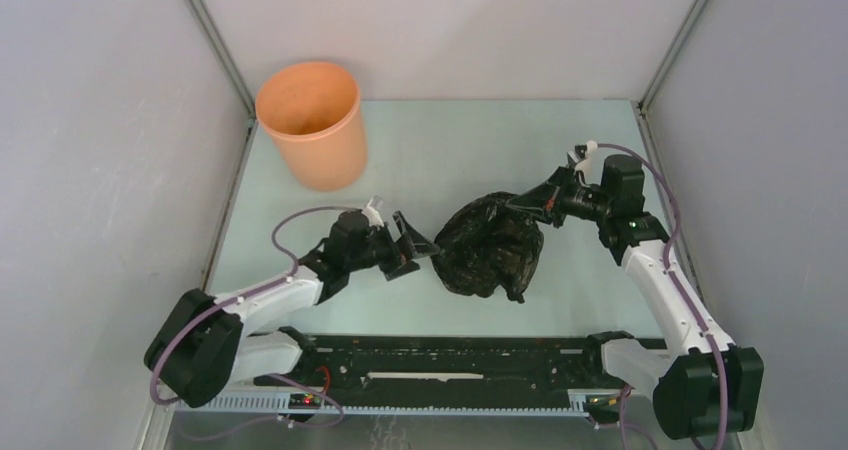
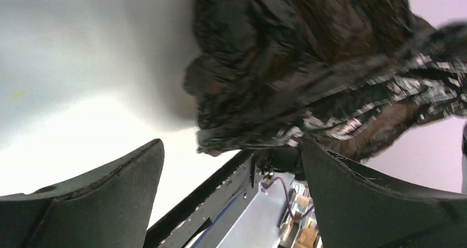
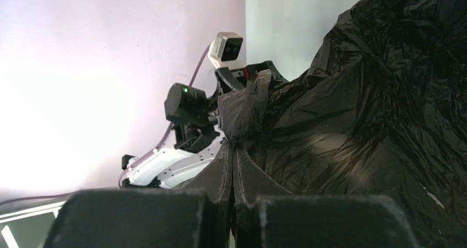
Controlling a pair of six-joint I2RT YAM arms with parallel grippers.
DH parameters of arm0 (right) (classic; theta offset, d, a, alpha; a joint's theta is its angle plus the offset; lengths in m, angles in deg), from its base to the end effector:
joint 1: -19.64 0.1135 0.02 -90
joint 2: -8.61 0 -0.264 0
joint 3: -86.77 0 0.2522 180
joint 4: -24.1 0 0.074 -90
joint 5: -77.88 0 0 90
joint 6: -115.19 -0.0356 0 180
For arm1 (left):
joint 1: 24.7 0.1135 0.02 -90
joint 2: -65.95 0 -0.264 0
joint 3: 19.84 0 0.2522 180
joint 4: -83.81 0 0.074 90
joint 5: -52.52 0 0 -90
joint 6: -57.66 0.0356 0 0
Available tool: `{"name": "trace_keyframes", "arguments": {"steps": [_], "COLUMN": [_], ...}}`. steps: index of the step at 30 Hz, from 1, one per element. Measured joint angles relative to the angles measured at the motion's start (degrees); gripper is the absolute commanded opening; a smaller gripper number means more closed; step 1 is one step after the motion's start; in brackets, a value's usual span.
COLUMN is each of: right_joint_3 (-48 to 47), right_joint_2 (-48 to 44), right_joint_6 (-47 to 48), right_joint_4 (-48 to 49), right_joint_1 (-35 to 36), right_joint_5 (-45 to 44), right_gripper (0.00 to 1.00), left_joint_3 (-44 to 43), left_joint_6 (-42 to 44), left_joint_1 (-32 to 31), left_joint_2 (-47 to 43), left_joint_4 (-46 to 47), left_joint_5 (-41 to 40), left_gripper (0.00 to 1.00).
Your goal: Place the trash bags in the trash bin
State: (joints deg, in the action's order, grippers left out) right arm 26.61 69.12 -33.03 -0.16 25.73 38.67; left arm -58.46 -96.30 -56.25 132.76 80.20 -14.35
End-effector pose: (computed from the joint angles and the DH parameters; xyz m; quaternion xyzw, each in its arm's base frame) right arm 0.2258 0.0518 0.3016 0.1259 0.7847 0.5653 0.2210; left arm 0.1879 -0.1318 0.1808 -0.1453 0.8492 -0.4705 0.1906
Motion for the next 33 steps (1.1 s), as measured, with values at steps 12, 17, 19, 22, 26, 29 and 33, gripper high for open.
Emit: {"name": "trace_keyframes", "arguments": {"steps": [12, 17, 19, 22, 26, 29, 33], "right_joint_3": [0.0, 0.0, 0.0, -2.2, -12.5, -26.4, -48.0], "right_joint_2": [0.2, -0.3, -0.3, 1.7, 9.7, 15.5, 17.4], "right_joint_6": [-2.2, -0.2, 2.1, 5.5, 9.0, 11.3, 15.4], "right_joint_4": [0.0, -2.4, -4.8, -10.5, -18.2, -24.4, -28.0], "right_joint_1": [-1.2, -2.6, -3.4, -4.9, -5.3, -3.1, 0.9], "right_joint_5": [1.5, 1.0, -0.2, -3.7, -10.2, -14.0, -17.6], "right_gripper": [0.0, 0.0, 0.0, 0.0, 0.0, 0.0, 0.0], "left_joint_3": [-2.0, -2.0, -3.0, -11.4, -33.8, -53.9, -79.6], "left_joint_6": [-0.7, -0.5, 1.3, 5.8, 12.5, 17.1, 23.2], "left_joint_1": [-10.0, -9.7, -8.7, -4.2, 4.9, 8.5, 8.9], "left_joint_2": [15.1, 11.5, 7.8, 5.2, 8.7, 14.6, 20.7], "left_joint_4": [19.7, 20.4, 15.2, 0.0, -20.9, -31.6, -42.3], "left_joint_5": [-2.5, -4.4, -5.1, -7.1, -11.0, -11.6, -13.0], "left_gripper": [0.5, 0.2, 0.19, 0.08, 0.0, 0.01, 0.1]}}
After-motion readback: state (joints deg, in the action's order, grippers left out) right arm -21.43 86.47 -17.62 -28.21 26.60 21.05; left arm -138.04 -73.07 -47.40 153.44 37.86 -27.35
